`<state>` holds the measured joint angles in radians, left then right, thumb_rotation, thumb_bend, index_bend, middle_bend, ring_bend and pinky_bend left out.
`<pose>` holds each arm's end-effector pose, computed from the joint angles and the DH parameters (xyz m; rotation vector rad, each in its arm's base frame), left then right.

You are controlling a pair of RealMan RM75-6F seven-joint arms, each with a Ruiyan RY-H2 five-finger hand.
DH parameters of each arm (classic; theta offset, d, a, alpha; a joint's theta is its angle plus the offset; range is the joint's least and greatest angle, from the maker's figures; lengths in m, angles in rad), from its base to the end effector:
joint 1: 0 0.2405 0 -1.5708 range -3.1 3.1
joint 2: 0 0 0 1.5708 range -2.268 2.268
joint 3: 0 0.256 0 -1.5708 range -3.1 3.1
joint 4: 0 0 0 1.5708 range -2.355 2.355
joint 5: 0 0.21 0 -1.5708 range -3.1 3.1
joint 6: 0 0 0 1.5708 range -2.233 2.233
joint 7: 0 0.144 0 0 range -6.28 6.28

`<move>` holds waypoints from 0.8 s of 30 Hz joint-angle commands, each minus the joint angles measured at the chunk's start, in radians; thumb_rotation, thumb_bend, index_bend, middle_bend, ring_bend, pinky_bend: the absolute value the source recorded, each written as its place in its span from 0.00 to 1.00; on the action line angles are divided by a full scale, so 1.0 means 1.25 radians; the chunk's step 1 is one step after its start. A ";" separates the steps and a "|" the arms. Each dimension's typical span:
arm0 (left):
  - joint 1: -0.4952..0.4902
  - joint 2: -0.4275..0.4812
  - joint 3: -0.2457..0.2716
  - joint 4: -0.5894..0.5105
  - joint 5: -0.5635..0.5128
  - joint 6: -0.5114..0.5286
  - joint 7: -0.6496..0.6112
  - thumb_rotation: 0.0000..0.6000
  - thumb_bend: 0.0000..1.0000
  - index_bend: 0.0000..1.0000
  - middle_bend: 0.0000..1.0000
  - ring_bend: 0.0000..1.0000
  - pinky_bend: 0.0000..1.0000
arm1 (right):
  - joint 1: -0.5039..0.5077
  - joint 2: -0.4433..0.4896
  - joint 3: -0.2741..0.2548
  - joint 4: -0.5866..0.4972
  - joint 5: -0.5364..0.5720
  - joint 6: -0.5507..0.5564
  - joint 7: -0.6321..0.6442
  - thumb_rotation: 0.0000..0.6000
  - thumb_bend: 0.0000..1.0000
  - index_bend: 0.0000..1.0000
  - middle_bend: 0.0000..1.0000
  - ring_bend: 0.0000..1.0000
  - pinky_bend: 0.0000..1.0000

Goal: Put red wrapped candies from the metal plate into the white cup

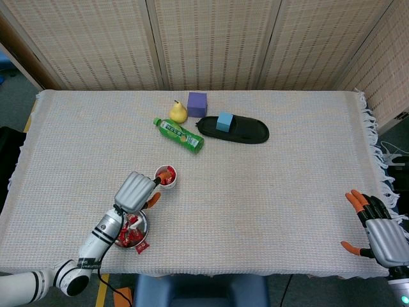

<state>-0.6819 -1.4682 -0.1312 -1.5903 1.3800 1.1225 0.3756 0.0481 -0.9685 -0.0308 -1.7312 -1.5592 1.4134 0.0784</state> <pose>-0.1307 0.3148 0.0162 -1.9205 -0.6560 -1.0761 -0.3075 -0.1500 0.1725 1.4683 -1.0577 0.8377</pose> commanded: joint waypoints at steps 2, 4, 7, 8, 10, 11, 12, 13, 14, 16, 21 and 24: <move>0.111 0.087 0.141 -0.076 0.109 0.086 -0.075 1.00 0.42 0.30 0.96 0.91 1.00 | -0.001 0.001 -0.004 0.002 -0.009 0.001 0.004 1.00 0.01 0.00 0.00 0.00 0.01; 0.149 0.097 0.189 -0.076 0.138 0.107 -0.105 1.00 0.41 0.31 0.96 0.91 1.00 | 0.000 0.001 -0.006 0.002 -0.014 0.000 0.004 1.00 0.01 0.00 0.00 0.00 0.01; 0.194 0.088 0.236 -0.043 0.172 0.137 -0.125 1.00 0.41 0.31 0.96 0.91 1.00 | -0.001 0.001 -0.010 0.002 -0.024 0.003 0.002 1.00 0.01 0.00 0.00 0.00 0.01; 0.206 0.083 0.247 -0.030 0.181 0.145 -0.129 1.00 0.41 0.30 0.96 0.91 1.00 | -0.001 0.001 -0.011 0.002 -0.026 0.003 0.002 1.00 0.01 0.00 0.00 0.00 0.01; 0.231 0.068 0.269 0.001 0.205 0.162 -0.137 1.00 0.41 0.30 0.96 0.91 1.00 | -0.002 0.001 -0.013 0.001 -0.031 0.004 0.002 1.00 0.01 0.00 0.00 0.00 0.01; 0.241 0.061 0.278 0.015 0.215 0.169 -0.138 1.00 0.41 0.31 0.96 0.91 1.00 | -0.002 0.001 -0.014 0.001 -0.033 0.005 0.002 1.00 0.01 0.00 0.00 0.00 0.01; 0.253 0.053 0.287 0.032 0.227 0.175 -0.135 1.00 0.41 0.31 0.96 0.91 1.00 | -0.002 0.001 -0.015 0.001 -0.035 0.005 0.003 1.00 0.01 0.00 0.00 0.00 0.01; 0.261 0.047 0.294 0.045 0.233 0.178 -0.129 1.00 0.41 0.31 0.96 0.90 1.00 | -0.002 0.001 -0.016 0.002 -0.036 0.006 0.003 1.00 0.01 0.00 0.00 0.00 0.01; 0.268 0.043 0.298 0.056 0.238 0.179 -0.118 1.00 0.41 0.31 0.96 0.91 1.00 | -0.003 0.001 -0.017 0.002 -0.038 0.007 0.004 1.00 0.01 0.00 0.00 0.00 0.01; 0.281 0.034 0.304 0.076 0.246 0.180 -0.088 1.00 0.41 0.29 0.96 0.91 1.00 | -0.003 0.001 -0.019 0.003 -0.043 0.009 0.005 1.00 0.01 0.00 0.00 0.00 0.01; 0.294 0.004 0.298 0.115 0.257 0.167 -0.048 1.00 0.41 0.21 0.95 0.91 1.00 | -0.005 0.002 -0.023 0.003 -0.054 0.012 0.004 1.00 0.01 0.00 0.00 0.00 0.01; 0.297 -0.024 0.292 0.144 0.279 0.169 -0.024 1.00 0.41 0.20 0.95 0.91 1.00 | -0.005 0.002 -0.026 0.002 -0.058 0.013 0.003 1.00 0.01 0.00 0.00 0.00 0.01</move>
<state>-0.3148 -1.4825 0.2383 -1.4248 1.7151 1.3342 0.3330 0.0416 -0.9662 -0.0630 -1.7281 -1.6323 1.4296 0.0823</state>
